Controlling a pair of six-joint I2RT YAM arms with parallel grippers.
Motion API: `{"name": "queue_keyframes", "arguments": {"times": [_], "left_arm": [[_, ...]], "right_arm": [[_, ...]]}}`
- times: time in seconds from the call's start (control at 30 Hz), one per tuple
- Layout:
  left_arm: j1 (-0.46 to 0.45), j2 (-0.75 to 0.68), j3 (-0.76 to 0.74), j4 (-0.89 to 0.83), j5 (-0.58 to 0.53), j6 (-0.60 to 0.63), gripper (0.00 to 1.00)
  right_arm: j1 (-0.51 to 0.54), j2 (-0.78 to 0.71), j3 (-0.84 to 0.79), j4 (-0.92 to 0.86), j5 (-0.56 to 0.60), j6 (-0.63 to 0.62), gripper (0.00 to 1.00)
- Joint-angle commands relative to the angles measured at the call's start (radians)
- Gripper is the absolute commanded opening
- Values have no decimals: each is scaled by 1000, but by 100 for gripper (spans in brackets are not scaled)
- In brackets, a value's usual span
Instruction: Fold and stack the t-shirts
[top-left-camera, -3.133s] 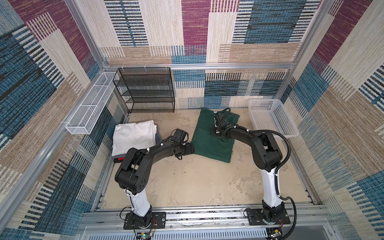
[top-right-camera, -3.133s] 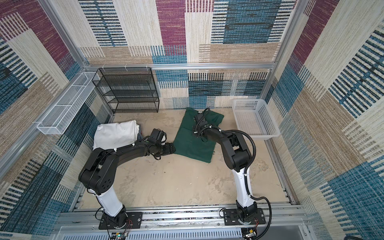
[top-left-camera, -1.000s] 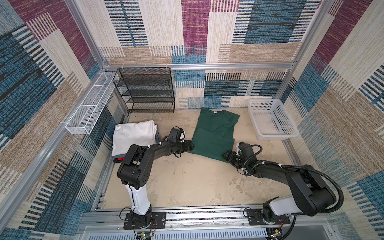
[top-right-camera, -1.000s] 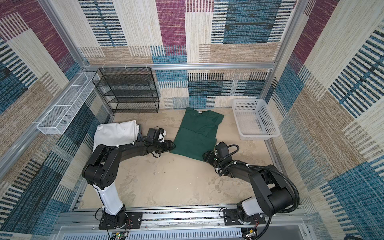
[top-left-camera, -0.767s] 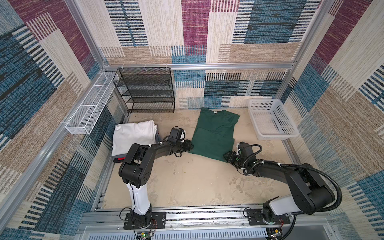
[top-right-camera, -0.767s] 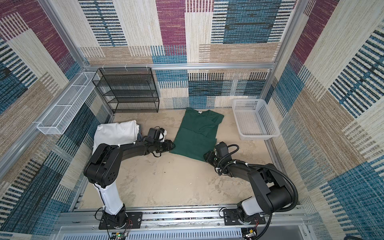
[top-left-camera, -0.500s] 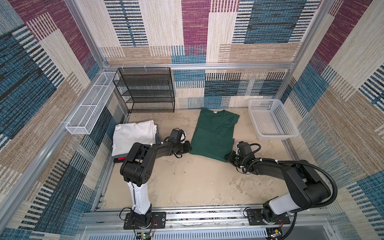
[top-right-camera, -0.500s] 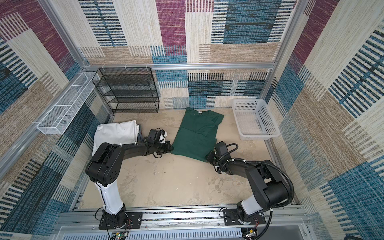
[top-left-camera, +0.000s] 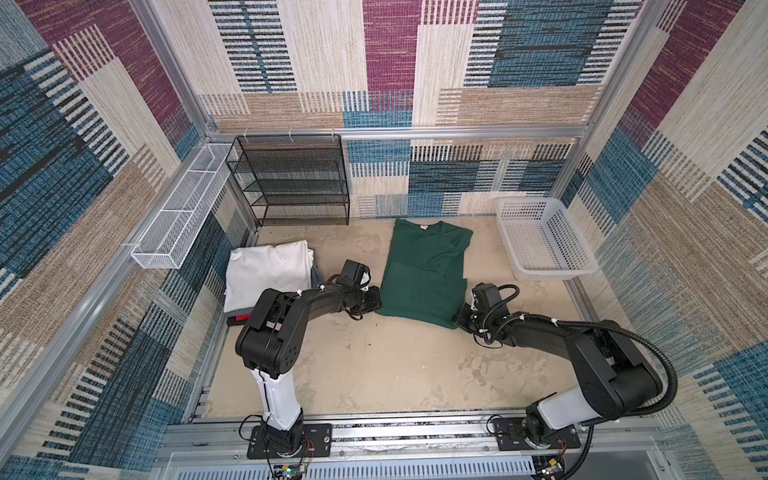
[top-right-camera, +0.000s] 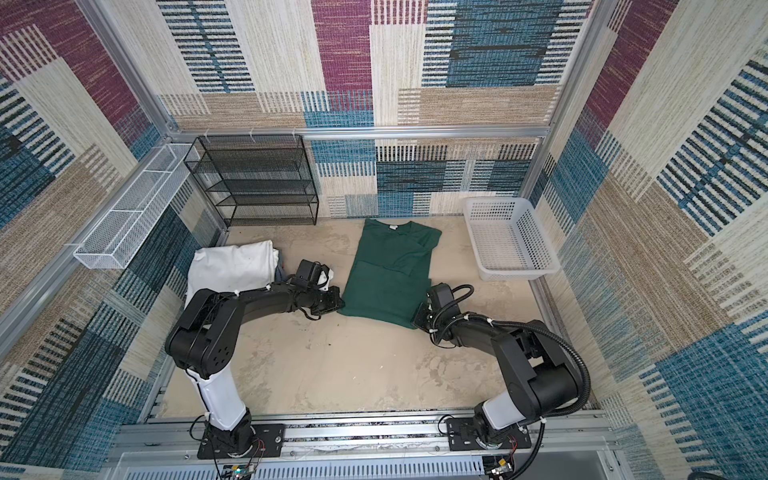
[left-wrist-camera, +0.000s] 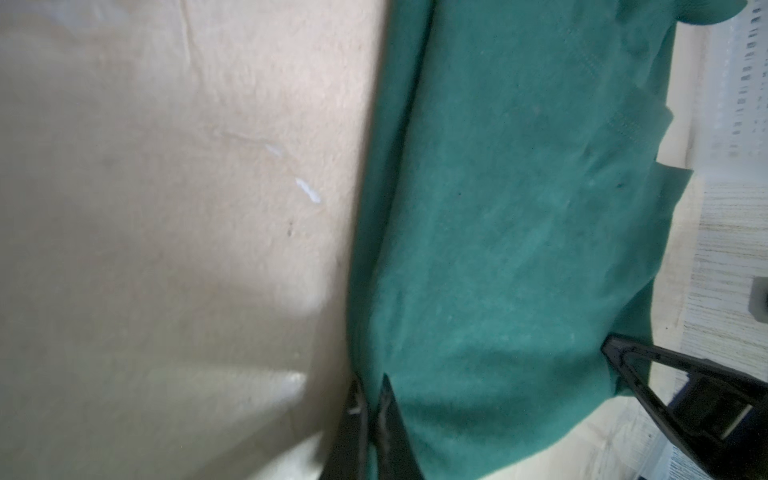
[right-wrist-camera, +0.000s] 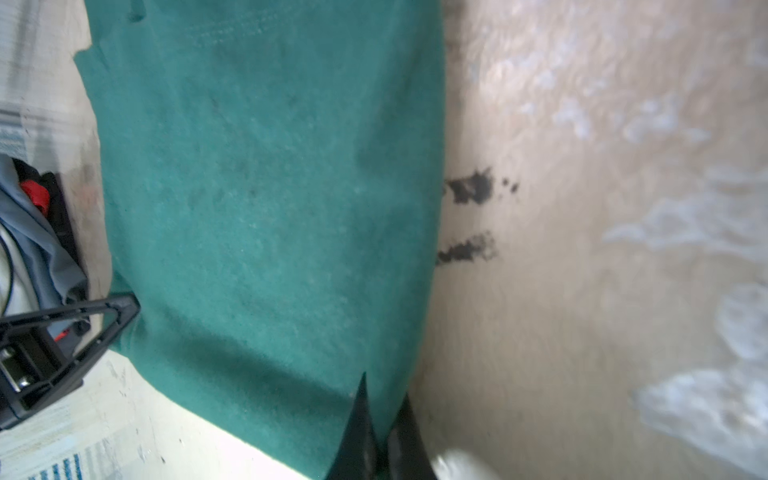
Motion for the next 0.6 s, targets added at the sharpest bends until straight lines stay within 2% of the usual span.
{"name": "queue_keyframes", "arguments": {"times": [0.0,0.33,0.57], "left_arm": [[2,-22,-14,-41,-26,12,0],[1,-63,-28,-42,-12,7,0],[0,-75,-48,-22,5,8,0]], "right_arm": [[-1,-28,1,-41,5,-37,0],[-1,-55,40,-88,-8,-65,0],[-1,-62,-16,-4,-48,-16,0]]}}
